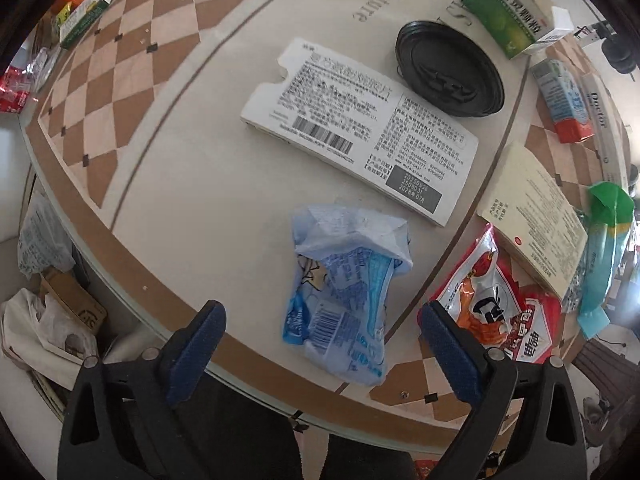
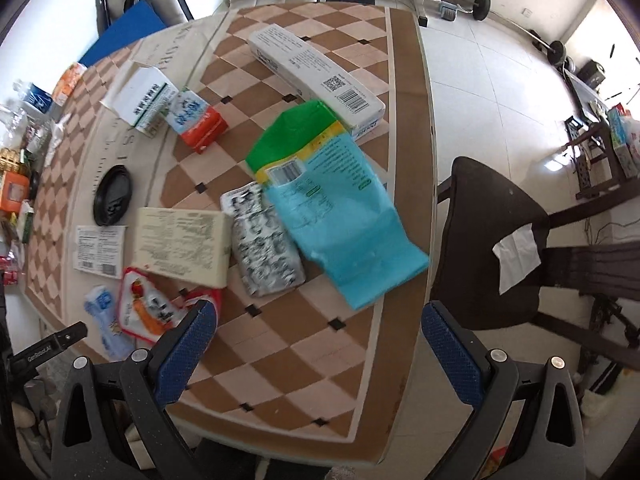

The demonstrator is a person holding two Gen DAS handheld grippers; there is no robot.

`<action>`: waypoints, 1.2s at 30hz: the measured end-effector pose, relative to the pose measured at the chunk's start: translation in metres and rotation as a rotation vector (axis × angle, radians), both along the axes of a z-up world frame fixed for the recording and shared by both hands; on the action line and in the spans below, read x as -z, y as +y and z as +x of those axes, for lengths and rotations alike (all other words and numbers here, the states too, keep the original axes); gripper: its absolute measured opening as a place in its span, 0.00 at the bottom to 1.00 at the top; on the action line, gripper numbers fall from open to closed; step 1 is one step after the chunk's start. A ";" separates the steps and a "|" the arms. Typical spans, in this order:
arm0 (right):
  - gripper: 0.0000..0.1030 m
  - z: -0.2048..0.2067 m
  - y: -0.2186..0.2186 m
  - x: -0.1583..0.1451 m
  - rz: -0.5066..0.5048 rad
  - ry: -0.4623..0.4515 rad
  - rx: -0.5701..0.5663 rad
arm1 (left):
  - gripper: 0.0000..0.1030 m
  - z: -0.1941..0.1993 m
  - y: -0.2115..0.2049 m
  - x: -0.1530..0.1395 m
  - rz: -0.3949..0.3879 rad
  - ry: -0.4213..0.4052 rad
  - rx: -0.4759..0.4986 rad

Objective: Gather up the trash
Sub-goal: 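Grasp the blue-white wrapper with the left tool while the right tool grasps the green-blue bag, then carry both wrappers to the white bin and open both tools to drop them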

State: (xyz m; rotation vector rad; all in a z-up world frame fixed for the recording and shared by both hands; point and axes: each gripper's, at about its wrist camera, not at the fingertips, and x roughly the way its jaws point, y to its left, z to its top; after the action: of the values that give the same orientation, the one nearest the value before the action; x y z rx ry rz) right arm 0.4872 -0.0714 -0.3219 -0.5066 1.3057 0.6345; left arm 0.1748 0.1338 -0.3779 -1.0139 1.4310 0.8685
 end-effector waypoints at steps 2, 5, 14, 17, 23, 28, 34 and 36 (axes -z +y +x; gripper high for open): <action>1.00 0.018 0.019 0.020 -0.051 -0.006 -0.047 | 0.87 0.004 -0.003 0.008 -0.021 0.006 -0.018; 1.00 0.033 0.044 0.045 -0.116 -0.004 -0.126 | 0.71 0.010 -0.006 0.014 -0.025 0.012 -0.028; 0.92 0.051 0.078 0.074 -0.138 0.033 -0.208 | 0.20 0.012 -0.008 0.003 0.017 0.065 0.008; 0.85 0.052 0.072 0.068 -0.088 0.055 -0.175 | 0.15 0.012 -0.003 -0.001 0.041 0.071 0.019; 0.80 0.046 0.044 0.051 -0.023 0.061 -0.082 | 0.13 0.005 -0.005 -0.041 0.108 0.064 0.069; 0.80 0.019 0.011 0.032 0.040 0.060 -0.037 | 0.13 -0.001 -0.027 -0.079 0.173 0.011 0.111; 0.80 -0.044 -0.020 -0.004 0.133 0.030 -0.002 | 0.13 -0.028 -0.081 -0.118 0.287 -0.070 0.186; 0.80 -0.070 -0.034 -0.012 0.160 0.021 0.000 | 0.13 -0.037 -0.097 -0.121 0.304 -0.104 0.205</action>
State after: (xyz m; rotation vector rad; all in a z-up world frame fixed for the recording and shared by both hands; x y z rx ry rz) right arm 0.4169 -0.1050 -0.3095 -0.3694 1.2624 0.7390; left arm 0.1379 0.0367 -0.2569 -0.6617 1.2448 0.8390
